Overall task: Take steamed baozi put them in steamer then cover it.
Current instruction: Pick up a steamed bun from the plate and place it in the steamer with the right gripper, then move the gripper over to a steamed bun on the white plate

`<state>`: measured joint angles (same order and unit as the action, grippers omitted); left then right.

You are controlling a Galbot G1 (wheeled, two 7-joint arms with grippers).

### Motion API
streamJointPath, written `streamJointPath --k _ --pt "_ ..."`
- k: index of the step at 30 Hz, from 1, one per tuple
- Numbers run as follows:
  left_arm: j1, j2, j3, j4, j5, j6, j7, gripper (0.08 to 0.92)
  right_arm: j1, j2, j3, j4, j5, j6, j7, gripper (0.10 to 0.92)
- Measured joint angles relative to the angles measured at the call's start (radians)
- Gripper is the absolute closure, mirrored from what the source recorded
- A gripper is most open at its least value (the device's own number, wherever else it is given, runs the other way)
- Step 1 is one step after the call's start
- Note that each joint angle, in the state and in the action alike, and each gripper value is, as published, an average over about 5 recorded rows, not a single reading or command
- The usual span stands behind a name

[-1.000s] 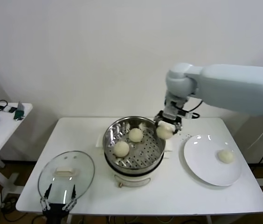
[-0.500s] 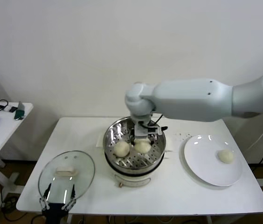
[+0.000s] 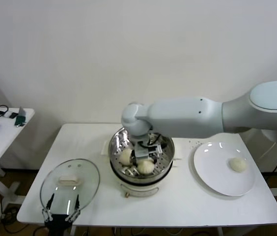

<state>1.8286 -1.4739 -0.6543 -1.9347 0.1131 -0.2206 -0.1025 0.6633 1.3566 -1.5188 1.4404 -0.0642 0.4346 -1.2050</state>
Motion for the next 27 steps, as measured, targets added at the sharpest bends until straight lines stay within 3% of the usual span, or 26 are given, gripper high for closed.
streamJointPath --k 9,27 --pt "-0.002 0.000 0.001 0.001 0.000 0.000 0.000 0.177 -0.010 0.002 0.009 0.001 -0.017 -0.004 -0.007 0.209" --pt "-0.002 0.008 0.001 -0.002 -0.006 -0.001 -0.001 0.177 0.077 -0.118 0.047 0.000 0.052 -0.078 0.000 0.203"
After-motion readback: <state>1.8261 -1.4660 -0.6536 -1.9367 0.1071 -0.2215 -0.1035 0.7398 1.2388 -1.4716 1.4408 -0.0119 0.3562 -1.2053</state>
